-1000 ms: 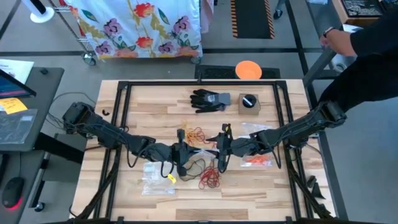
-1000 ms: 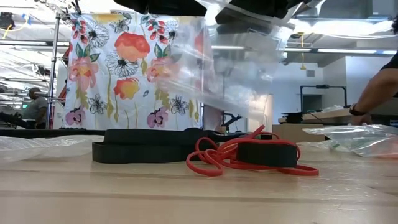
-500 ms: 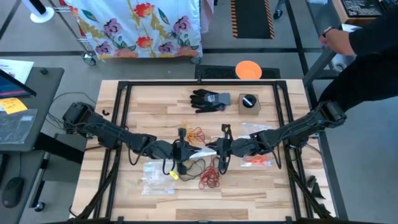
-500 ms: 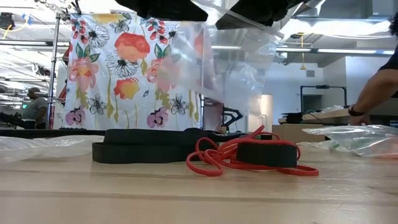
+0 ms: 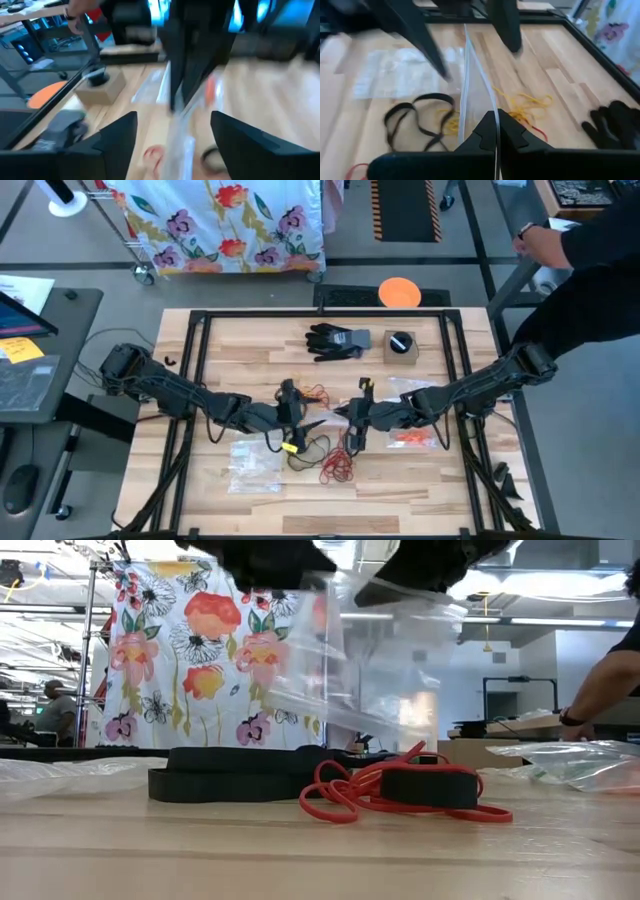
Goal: Sort rubber bands
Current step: Open the transparent zip bag
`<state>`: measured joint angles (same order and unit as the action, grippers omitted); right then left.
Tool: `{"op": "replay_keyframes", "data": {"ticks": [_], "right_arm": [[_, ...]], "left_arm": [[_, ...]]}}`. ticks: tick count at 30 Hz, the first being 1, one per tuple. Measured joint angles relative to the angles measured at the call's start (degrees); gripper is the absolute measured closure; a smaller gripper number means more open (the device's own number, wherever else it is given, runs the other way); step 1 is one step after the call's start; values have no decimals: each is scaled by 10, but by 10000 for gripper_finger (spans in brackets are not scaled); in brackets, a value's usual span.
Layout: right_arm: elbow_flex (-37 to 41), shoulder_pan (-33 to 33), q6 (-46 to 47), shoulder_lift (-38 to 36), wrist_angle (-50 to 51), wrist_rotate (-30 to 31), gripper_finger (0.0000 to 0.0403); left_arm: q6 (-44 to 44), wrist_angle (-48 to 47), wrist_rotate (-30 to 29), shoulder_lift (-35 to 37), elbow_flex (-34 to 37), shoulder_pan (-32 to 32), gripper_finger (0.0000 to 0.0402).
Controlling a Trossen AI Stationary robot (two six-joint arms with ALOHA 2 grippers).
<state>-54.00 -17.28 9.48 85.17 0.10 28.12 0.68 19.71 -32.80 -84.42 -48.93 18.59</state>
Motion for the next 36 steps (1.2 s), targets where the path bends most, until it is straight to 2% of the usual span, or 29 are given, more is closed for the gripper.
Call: {"op": "replay_keyframes", "data": {"ticks": [4,6,9,16,20,24,36], "right_arm": [[0,3,6,0,7,23,402],[0,2,2,0,-1,33,403],[0,-1,-9,4,-14,38,403],[0,-3,-10,4,4,40,403],[0,-2,-9,4,22,40,403],[0,-3,-5,4,31,40,403],[0,-6,0,4,28,49,403]], "left_arm": [[91,7,-4,7,-17,-4,141],[148,-13,-3,2,-34,-14,142],[185,-67,0,-18,-65,-37,144],[157,-147,45,-76,-148,-59,145],[147,-249,38,-99,-206,-59,146],[150,-342,-5,-116,-253,-59,146],[163,-463,-8,-122,-294,-60,146]]}}
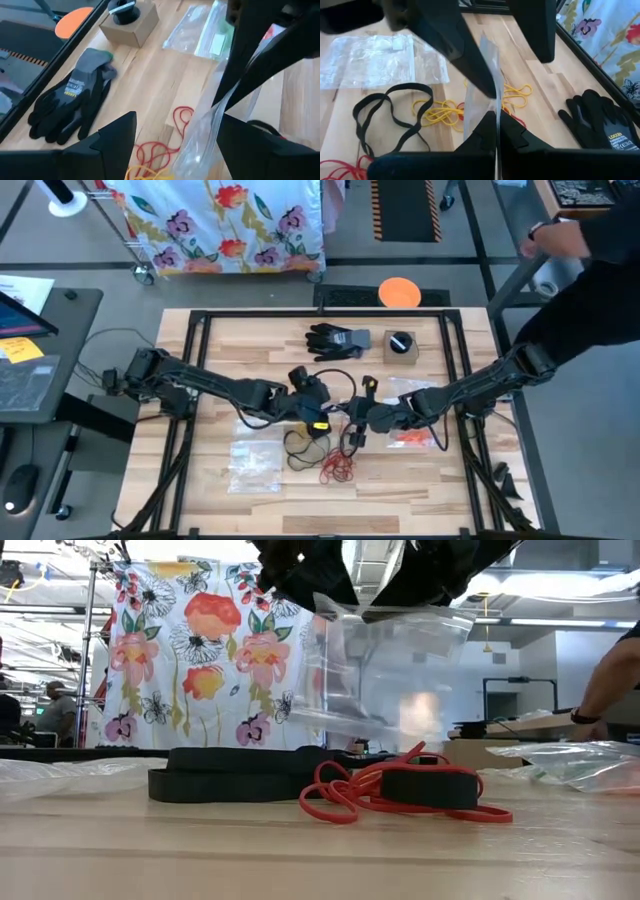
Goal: Sort rubber bands
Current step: Open the transparent zip bag
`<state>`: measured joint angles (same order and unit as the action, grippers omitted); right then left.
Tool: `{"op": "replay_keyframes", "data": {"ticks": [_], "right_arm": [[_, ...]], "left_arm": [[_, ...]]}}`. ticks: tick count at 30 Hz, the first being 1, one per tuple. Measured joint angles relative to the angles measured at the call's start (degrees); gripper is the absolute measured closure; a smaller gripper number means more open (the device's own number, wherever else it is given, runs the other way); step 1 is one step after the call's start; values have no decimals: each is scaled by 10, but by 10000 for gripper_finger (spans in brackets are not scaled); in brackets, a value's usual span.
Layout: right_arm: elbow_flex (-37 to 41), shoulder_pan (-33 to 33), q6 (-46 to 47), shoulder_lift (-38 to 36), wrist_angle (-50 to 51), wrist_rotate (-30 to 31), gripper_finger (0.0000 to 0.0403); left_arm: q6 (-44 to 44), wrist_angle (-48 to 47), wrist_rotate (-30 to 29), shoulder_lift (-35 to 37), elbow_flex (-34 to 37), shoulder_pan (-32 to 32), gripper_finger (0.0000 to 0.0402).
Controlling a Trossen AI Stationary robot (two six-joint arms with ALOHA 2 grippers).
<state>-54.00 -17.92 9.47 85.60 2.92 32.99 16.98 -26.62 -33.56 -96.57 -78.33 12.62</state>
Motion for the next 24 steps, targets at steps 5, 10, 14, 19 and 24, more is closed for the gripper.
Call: {"op": "replay_keyframes", "data": {"ticks": [5,10,14,19,24], "right_arm": [[0,4,3,0,-3,0,403],[0,4,11,0,-9,7,403],[0,10,12,0,-17,5,403],[0,18,12,0,-18,-3,400],[0,31,41,0,-30,-61,370]], "left_arm": [[19,-21,-9,0,-2,-10,160],[27,-22,-10,0,-2,-15,203],[15,-15,-10,0,-2,-15,272],[-27,10,-10,0,-1,-12,384],[-32,12,-9,0,0,-12,394]]}}
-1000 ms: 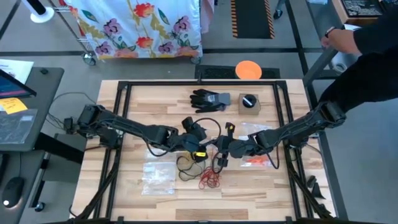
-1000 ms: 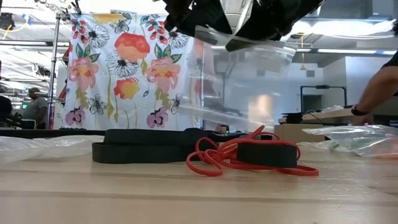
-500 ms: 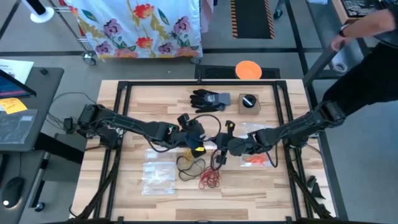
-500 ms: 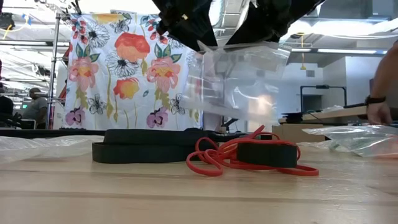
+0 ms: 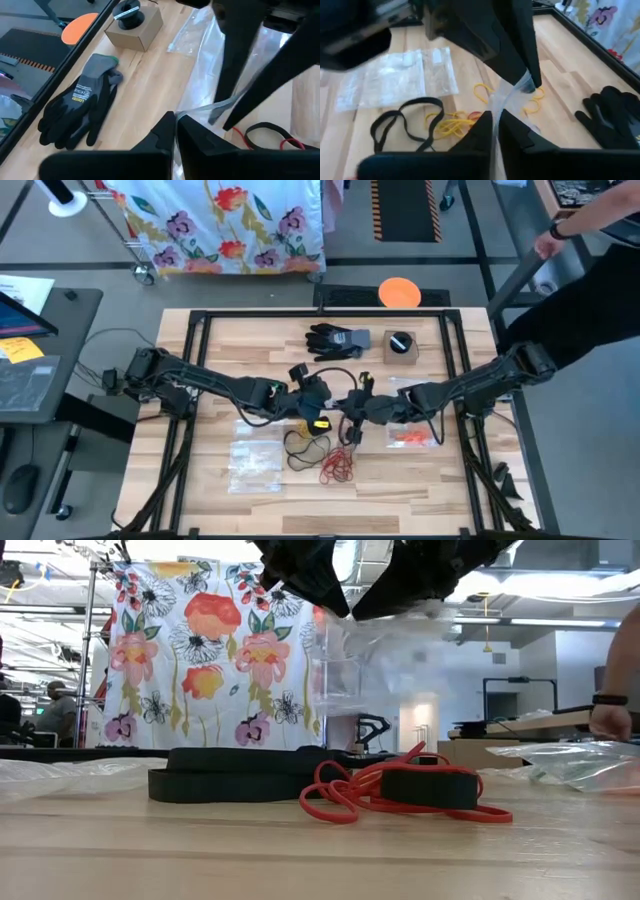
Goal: Sort rubber bands
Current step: Open the transparent zip bag
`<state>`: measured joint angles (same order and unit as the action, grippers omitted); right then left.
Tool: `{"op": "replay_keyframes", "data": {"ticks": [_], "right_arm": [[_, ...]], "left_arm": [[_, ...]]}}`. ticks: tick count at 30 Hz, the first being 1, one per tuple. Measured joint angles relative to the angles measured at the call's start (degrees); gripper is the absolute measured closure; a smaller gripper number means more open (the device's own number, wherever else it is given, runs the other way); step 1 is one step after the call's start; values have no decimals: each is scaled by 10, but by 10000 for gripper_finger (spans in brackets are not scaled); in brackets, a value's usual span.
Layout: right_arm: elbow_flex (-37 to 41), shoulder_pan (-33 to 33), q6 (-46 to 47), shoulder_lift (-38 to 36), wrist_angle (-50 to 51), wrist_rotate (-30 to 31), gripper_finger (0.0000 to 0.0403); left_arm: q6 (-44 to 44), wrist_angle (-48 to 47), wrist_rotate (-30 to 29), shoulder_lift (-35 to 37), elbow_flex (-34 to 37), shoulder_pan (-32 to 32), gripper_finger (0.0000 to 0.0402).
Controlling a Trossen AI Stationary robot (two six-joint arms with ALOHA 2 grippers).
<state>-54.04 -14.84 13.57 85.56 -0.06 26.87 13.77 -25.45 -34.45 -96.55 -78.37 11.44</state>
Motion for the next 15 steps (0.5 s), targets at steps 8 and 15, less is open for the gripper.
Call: {"op": "replay_keyframes", "data": {"ticks": [8,15], "right_arm": [[0,19,0,-2,-27,15,260],[-4,14,-12,-2,-38,65,192]], "left_arm": [[25,-20,30,0,0,-3,400],[60,-49,57,0,0,-4,401]]}}
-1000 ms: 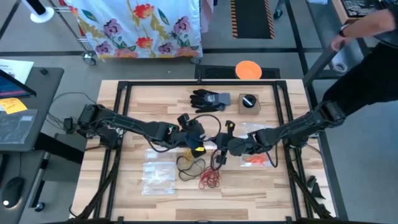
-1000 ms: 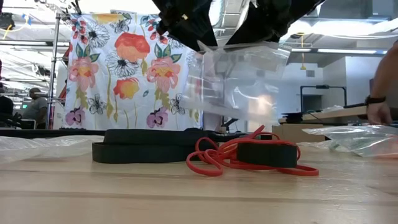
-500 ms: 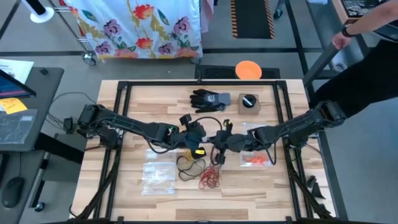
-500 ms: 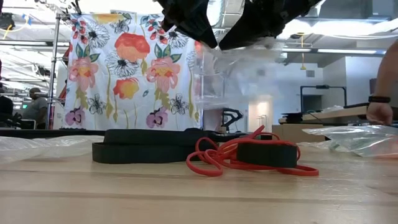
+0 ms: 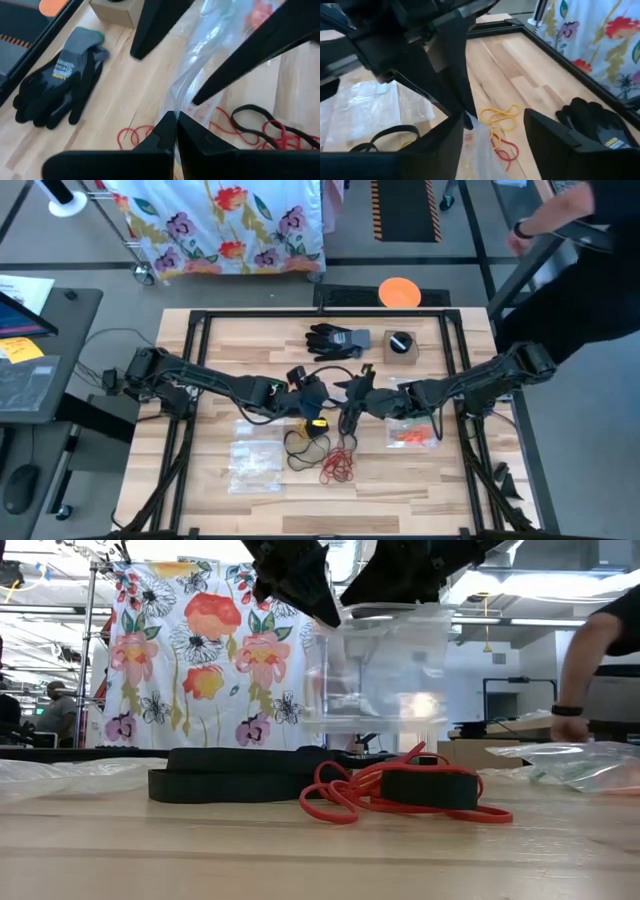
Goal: Sort rubber bands
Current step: Open the transparent zip bag
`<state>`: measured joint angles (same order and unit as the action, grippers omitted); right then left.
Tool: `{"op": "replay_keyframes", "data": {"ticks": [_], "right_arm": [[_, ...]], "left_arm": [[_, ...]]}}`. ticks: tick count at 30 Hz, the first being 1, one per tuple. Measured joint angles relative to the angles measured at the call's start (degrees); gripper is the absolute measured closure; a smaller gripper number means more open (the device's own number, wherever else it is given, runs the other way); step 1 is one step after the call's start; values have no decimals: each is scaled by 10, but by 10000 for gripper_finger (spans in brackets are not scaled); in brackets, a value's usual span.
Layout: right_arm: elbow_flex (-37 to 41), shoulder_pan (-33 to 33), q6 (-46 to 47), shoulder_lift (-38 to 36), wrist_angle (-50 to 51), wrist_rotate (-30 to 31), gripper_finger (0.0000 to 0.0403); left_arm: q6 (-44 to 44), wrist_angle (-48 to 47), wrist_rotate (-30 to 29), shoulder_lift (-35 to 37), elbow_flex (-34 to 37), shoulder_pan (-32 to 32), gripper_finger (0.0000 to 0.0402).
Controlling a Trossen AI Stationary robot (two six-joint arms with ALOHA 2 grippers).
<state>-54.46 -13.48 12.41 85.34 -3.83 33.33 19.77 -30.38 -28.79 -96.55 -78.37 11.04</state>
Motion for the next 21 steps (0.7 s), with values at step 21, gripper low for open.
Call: {"op": "replay_keyframes", "data": {"ticks": [21], "right_arm": [[-58,-172,184,-50,353,54,235]], "left_arm": [[35,-21,108,0,0,-35,401]]}}
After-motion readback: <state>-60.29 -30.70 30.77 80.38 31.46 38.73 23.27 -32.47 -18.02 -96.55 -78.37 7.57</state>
